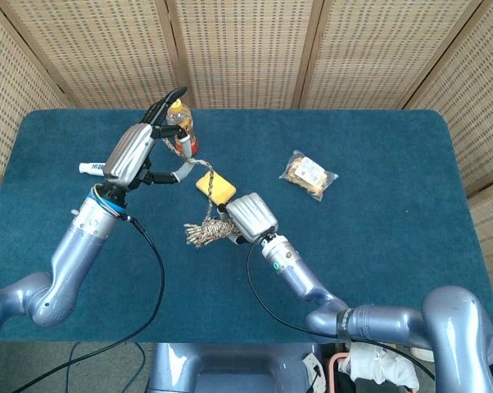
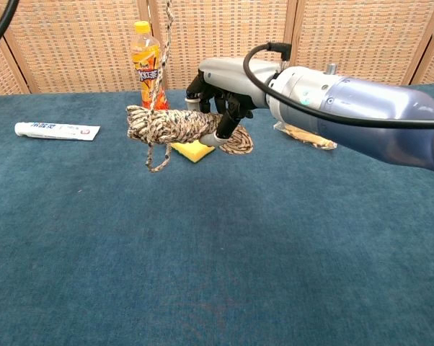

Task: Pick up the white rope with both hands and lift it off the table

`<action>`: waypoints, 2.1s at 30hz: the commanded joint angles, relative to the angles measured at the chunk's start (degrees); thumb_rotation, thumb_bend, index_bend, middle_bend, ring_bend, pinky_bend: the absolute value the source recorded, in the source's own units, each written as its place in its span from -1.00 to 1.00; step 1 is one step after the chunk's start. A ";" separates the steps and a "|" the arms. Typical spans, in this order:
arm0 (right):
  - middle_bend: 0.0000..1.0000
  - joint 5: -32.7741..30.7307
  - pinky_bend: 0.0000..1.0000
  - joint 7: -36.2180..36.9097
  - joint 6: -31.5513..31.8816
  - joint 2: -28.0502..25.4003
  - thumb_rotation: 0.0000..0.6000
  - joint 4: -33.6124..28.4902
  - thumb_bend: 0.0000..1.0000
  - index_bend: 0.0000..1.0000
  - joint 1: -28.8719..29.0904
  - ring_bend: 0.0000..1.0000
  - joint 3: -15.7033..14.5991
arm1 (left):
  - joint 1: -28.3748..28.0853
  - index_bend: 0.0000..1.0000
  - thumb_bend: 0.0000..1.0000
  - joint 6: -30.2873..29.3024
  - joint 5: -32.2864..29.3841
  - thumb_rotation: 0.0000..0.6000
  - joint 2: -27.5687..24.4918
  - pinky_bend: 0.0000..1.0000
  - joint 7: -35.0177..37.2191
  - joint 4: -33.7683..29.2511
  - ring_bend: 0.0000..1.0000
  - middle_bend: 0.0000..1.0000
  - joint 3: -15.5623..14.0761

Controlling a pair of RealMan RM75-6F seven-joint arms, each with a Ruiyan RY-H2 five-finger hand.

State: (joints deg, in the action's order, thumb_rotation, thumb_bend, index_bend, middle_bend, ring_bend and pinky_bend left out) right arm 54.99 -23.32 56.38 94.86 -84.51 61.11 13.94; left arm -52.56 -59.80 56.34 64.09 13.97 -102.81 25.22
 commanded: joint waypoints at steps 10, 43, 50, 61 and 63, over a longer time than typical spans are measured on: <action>0.62 18.73 0.50 33.37 -0.84 -8.55 1.00 -3.21 0.93 0.36 -5.42 0.19 3.04 | 0.13 0.67 0.25 8.24 -2.70 1.00 7.48 -1.00 7.14 20.82 -1.00 -1.00 -1.19; 0.62 -10.38 0.50 29.59 -1.08 -15.71 1.00 -9.32 0.93 0.36 -6.57 0.19 13.80 | 11.67 0.66 0.25 -2.66 28.47 1.00 18.76 -1.00 11.20 43.89 -1.00 -1.00 -20.36; 0.62 -11.96 0.50 27.45 -0.92 -15.79 1.00 -10.20 0.93 0.36 -6.50 0.19 13.62 | 12.39 0.66 0.25 -4.69 30.58 1.00 19.12 -1.00 9.57 43.98 -1.00 -1.00 -21.39; 0.62 -10.91 0.50 26.26 -0.58 -15.71 1.00 -10.94 0.93 0.36 -6.93 0.19 13.12 | 12.38 -0.57 -0.68 -4.45 30.53 1.00 16.95 -1.00 9.19 40.29 -1.00 -1.00 -20.84; 0.62 -10.32 0.50 26.57 -0.63 -15.62 1.00 -11.01 0.93 0.36 -7.10 0.19 13.12 | 12.69 -0.99 -0.99 -4.64 30.12 1.00 16.10 -1.00 9.58 38.83 -1.00 -1.00 -20.53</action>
State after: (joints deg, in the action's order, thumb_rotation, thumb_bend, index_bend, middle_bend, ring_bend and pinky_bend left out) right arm 44.45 3.10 55.78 79.18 -95.48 54.11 27.07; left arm -40.12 -64.32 86.78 80.83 23.20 -63.07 4.44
